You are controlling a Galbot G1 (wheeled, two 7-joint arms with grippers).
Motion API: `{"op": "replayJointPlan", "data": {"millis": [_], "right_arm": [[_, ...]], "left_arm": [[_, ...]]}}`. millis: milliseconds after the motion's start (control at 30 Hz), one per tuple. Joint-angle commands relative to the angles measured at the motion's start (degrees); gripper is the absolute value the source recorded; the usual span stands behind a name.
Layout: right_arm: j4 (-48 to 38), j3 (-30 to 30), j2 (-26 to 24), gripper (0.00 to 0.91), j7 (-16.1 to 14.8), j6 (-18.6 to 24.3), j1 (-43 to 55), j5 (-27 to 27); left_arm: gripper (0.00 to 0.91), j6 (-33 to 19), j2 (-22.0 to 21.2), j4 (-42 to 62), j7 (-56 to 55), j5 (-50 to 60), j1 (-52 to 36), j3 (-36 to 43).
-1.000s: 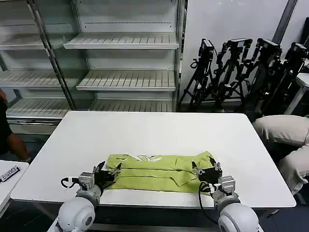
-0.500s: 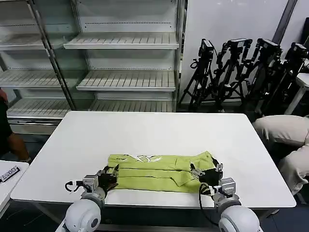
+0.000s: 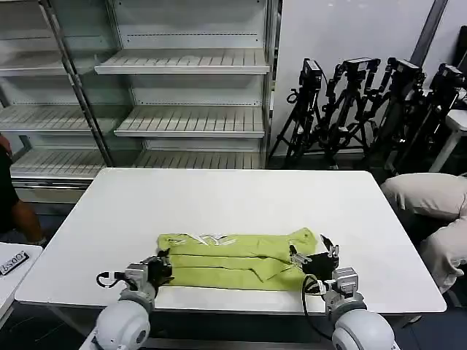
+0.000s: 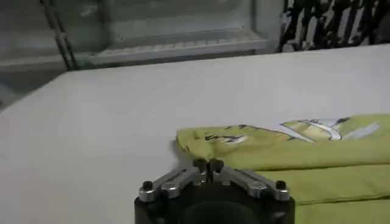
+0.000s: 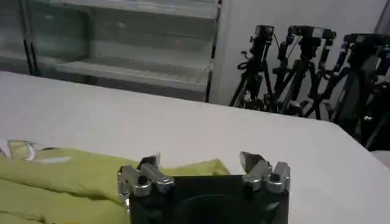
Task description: Fold and organize the clothes.
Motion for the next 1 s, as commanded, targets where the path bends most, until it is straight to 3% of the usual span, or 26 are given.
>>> {"op": "replayJointPlan", "data": {"millis": [33, 200, 500, 733, 1000], "right_arm": [[-0.1, 0.0, 0.1, 0.907, 0.0, 0.1, 0.3, 0.0], [-0.2, 0.0, 0.6, 0.907, 0.2, 0.6, -0.8, -0.4], [0.9, 2.9, -0.1, 0.907, 0.3, 0.6, -3.0, -0.4], [2.8, 5.0, -0.3, 0.907, 0.5, 0.2, -4.6, -0.4], [3.1, 6.7, -0.4, 0.907, 0.5, 0.1, -4.8, -0.3]], "left_arm": [[0.01, -0.2, 9.3, 0.2, 3.7, 3.9, 5.8, -14.5], [0.01, -0.2, 10.5, -1.4, 5.0, 4.9, 5.4, -16.7], [0.02, 0.0, 3.8, -16.0, 4.8, 10.8, -0.8, 1.5], [0.02, -0.1, -3.8, -14.5, 5.1, 11.9, -5.0, 14.1], [0.02, 0.0, -7.6, -12.3, 4.6, 3.8, -8.4, 20.1]]}}
